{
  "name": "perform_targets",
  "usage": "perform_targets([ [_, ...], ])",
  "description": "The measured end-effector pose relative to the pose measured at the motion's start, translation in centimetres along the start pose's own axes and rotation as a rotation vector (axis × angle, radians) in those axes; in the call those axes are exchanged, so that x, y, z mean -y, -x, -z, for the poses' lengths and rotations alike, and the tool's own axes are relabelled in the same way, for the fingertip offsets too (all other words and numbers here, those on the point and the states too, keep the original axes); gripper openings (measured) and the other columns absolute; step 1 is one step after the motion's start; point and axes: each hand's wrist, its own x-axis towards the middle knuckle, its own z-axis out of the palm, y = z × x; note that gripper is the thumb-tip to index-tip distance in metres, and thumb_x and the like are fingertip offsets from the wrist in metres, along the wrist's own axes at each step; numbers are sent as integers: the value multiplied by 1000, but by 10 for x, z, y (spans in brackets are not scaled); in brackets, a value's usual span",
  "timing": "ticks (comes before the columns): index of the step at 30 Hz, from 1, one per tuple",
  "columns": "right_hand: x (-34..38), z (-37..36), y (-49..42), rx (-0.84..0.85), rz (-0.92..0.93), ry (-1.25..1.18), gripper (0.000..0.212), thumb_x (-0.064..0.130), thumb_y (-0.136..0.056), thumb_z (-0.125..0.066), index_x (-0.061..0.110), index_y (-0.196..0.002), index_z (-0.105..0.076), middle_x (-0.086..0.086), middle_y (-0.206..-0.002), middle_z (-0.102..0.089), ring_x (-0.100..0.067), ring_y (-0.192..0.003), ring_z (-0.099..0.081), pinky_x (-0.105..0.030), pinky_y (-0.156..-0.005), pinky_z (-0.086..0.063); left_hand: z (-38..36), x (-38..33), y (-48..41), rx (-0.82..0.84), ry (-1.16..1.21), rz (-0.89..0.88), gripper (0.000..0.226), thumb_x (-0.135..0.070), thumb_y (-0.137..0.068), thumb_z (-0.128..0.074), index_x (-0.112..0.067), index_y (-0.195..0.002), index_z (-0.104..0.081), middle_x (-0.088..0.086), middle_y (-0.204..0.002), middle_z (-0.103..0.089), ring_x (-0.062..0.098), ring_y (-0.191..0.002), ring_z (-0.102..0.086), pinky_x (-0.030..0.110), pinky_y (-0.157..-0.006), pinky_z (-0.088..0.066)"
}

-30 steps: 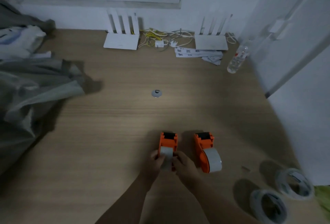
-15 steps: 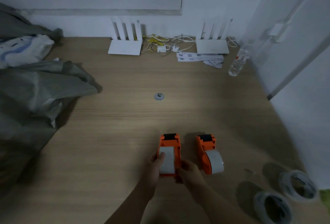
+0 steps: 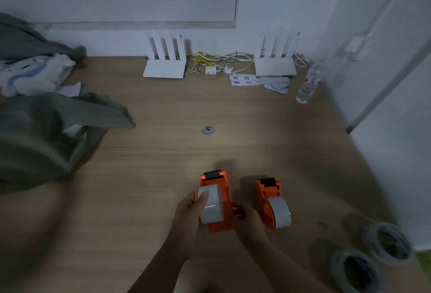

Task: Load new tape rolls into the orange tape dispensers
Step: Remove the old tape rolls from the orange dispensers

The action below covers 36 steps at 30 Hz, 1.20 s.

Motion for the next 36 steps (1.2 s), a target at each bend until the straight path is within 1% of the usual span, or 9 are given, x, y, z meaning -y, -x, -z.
perform_targets([
  [4, 16, 3, 4, -138, 104, 13, 28, 31, -90, -61, 22, -118, -62, 6, -109, -66, -5, -95, -65, -27, -78, -58, 3, 3, 2, 12, -39, -25, 31, -29, -82, -61, -8, -102, -73, 22, -102, -74, 31, -88, -71, 45, -82, -55],
  [8, 48, 5, 17, -77, 215, -114, 15, 27, -95, -55, 20, -94, -69, -2, -89, -71, -15, -80, -68, -34, -73, -57, -1, 5, 3, 31, -54, -34, 24, -20, -89, -58, -7, -103, -72, 18, -97, -76, 25, -82, -72, 31, -67, -60],
  [11, 61, 3, 27, 37, 290, -138, 26, 34, -93, -55, 13, -85, -68, -12, -82, -67, -26, -76, -65, -41, -67, -52, -2, 6, 4, 42, -90, -37, 21, -17, -93, -56, -10, -101, -74, 18, -100, -76, 27, -88, -71, 33, -74, -59],
  [16, 65, 3, 34, 66, 314, -140, 28, 40, -91, -58, 14, -88, -69, -14, -85, -68, -35, -82, -65, -55, -73, -54, -1, 8, 3, 14, -167, -61, 18, -19, -92, -59, -14, -103, -73, 15, -101, -76, 27, -95, -71, 39, -82, -54],
  [23, 67, 26, 38, 68, 253, -134, 13, 26, -92, -61, 20, -84, -69, 1, -80, -69, -4, -72, -64, -21, -65, -52, 2, 12, -2, -57, -121, -19, 28, -21, -96, -50, -5, -108, -70, 20, -102, -75, 32, -91, -69, 43, -85, -54],
  [27, 58, 70, 20, -59, 242, -66, 18, 34, -85, -64, 17, -81, -69, -3, -77, -67, -16, -69, -64, -35, -62, -53, 2, 21, -11, -80, -124, 4, 24, -23, -94, -55, -7, -102, -71, 10, -87, -75, 23, -80, -65, 34, -72, -50],
  [28, 54, 86, 13, -133, 270, -60, 19, 29, -83, -66, 10, -79, -69, -5, -73, -64, -11, -65, -61, -32, -61, -50, 2, 23, -14, -85, -130, 8, 25, -23, -93, -55, -7, -102, -71, 9, -86, -74, 23, -80, -63, 33, -71, -49],
  [31, 45, 140, -4, -294, 267, 138, 9, 11, -86, -67, 7, -79, -66, -2, -70, -61, -2, -59, -55, -21, -56, -40, -1, 29, -20, -86, -145, 8, 25, -21, -94, -54, -3, -101, -70, 12, -86, -71, 24, -80, -61, 31, -68, -47],
  [36, 17, 217, -46, -355, 181, 753, 10, 21, -86, -67, 11, -85, -67, -10, -82, -69, -29, -74, -64, -31, -62, -44, -10, 36, -25, -84, -94, 29, 24, -16, -95, -53, -1, -97, -71, 17, -88, -73, 24, -77, -65, 34, -71, -52],
])
